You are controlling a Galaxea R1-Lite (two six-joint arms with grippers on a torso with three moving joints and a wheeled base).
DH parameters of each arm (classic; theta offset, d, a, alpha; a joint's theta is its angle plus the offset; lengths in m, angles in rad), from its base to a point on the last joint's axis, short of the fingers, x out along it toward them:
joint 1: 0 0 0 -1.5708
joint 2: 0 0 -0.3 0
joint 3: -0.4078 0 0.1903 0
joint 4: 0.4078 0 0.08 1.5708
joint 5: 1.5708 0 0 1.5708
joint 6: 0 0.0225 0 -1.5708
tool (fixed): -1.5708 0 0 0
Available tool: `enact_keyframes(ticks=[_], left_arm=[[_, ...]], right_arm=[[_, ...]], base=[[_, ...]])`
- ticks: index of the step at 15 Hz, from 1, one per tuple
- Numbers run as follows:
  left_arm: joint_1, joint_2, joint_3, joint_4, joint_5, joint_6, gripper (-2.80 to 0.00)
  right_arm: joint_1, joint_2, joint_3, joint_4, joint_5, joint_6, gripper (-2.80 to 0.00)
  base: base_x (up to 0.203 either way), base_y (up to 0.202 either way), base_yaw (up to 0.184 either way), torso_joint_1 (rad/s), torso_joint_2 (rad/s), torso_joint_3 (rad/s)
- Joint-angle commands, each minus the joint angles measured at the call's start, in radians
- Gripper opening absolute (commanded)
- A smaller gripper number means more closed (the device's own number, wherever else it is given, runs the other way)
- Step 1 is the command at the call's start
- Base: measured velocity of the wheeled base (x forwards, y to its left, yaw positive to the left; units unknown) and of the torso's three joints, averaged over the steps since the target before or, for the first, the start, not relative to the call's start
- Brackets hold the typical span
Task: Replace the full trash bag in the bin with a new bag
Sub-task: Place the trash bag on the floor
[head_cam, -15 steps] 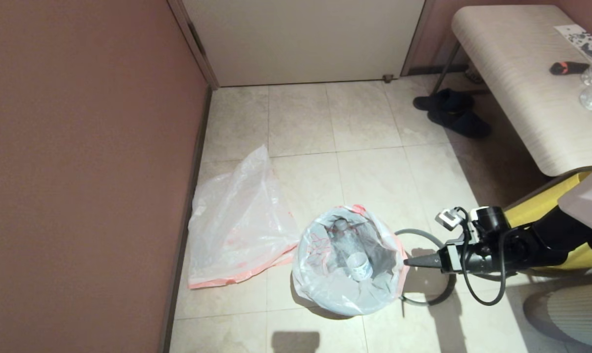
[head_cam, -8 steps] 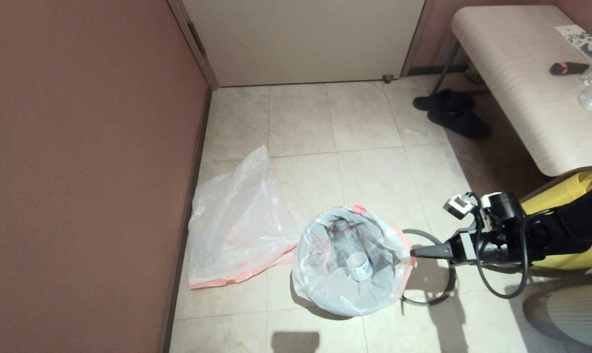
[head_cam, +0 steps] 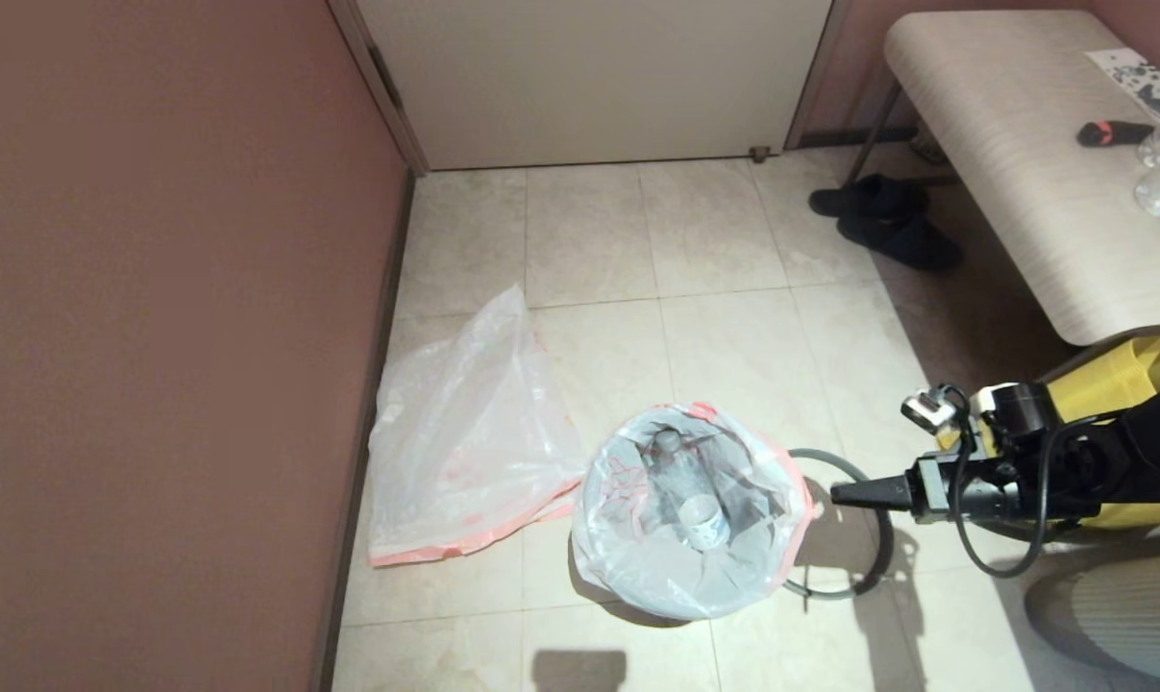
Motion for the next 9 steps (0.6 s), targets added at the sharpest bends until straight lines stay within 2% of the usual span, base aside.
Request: enact_keyframes(ticks=[1,5,9], left_arm=[[0.000,0.000,0.000,0.000,0.000,0.000,-2.80],[0.000,0.001,-0.001,0.000,0.000,0.000,-2.80],[0.000,0.001,-0.001,0.000,0.000,0.000,-2.80]], right_arm=[[-0.007,0.048,0.000,-0.002,0.009,0.000,0.00],[0.043,0.077,-0.007,-0.013,0.008,-0.007,0.00],[0.043,0.109,-0.027,-0.083,0.005,-0.007,0.00]], base=[[0.000,0.000,0.000,0.000,0.00,0.000],[0.000,0.000,0.000,0.000,0.00,0.000],[0.000,0.000,0.000,0.000,0.00,0.000]])
